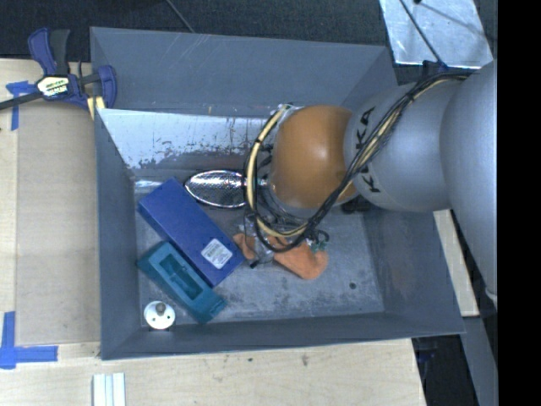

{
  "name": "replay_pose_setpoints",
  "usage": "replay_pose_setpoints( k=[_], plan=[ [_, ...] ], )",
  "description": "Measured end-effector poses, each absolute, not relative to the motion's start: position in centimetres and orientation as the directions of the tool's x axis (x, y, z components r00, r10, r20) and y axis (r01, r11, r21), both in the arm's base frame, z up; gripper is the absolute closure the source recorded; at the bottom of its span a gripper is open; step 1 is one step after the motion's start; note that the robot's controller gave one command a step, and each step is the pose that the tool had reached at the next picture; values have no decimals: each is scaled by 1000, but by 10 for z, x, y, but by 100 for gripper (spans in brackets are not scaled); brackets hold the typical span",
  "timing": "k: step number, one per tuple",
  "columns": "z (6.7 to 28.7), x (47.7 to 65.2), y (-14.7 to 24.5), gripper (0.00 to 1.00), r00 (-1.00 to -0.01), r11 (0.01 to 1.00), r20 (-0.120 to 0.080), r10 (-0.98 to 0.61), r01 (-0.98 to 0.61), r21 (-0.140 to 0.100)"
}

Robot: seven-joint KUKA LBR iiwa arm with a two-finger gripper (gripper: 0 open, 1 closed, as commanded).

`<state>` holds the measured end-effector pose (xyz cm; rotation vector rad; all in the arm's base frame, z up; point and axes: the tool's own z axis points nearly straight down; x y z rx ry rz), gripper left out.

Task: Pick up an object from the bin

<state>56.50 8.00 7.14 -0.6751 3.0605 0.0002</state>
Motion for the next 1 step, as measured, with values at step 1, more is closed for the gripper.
replay_pose_setpoints(
  k=[1],
  plan=[
    [214,537,85,100,-907,907,-5,-420,-420,-1]
  ],
)
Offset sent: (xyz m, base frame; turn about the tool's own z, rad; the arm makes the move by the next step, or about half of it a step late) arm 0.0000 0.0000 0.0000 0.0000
